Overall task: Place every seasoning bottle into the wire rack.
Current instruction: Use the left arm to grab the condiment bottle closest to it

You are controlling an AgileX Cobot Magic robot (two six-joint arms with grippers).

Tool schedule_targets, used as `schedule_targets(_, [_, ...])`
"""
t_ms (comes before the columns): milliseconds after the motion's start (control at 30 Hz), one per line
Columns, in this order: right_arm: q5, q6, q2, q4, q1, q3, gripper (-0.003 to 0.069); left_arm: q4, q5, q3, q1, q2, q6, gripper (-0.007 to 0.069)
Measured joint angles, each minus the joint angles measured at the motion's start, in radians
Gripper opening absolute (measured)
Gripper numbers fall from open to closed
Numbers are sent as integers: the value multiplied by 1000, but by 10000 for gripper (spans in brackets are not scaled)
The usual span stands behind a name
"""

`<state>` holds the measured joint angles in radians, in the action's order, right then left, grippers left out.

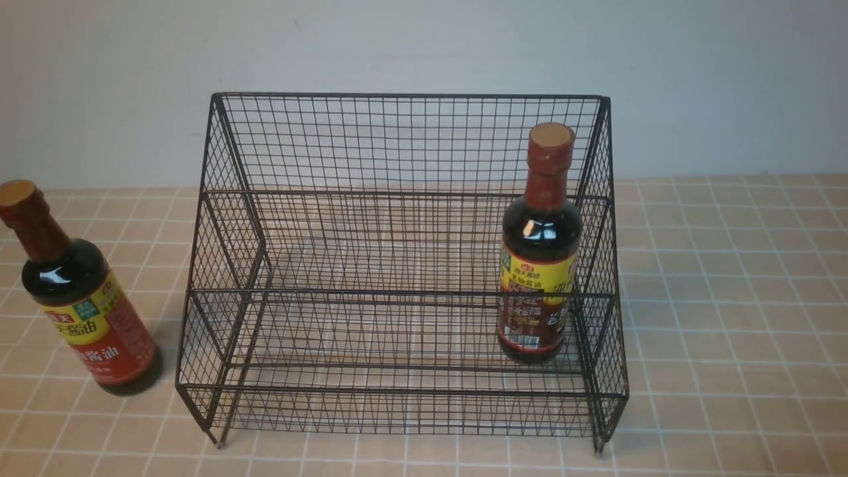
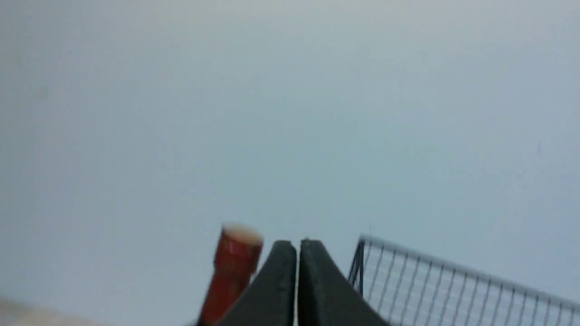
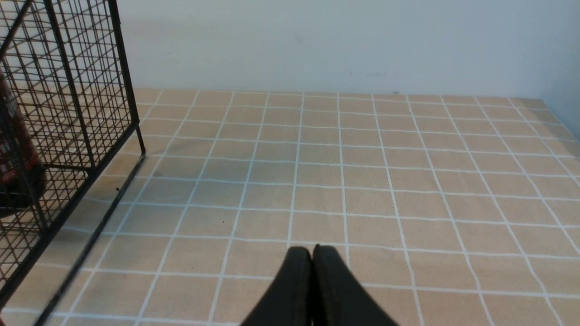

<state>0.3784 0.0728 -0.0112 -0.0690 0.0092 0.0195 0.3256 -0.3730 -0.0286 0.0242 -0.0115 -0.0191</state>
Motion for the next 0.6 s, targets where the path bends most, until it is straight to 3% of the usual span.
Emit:
schedule_targets(67, [0,0,0,0,0,0,-13,-1,-63,8,0,27,-12,-7])
schedule_targets(233, [0,0,0,0,0,0,-13,-66,-32,90,0,196,-82,1])
schedule_targets(367, [0,0,0,0,0,0,-13,-109,-27,202,0,407,-137,62])
schedule_targets(500, [0,-3,0,0,0,0,-13,-118,-27,287,0,596,-147,174])
schedule_targets(600, [0,-4,0,0,0,0,-13,-120,-50,332,0,731,-143,321])
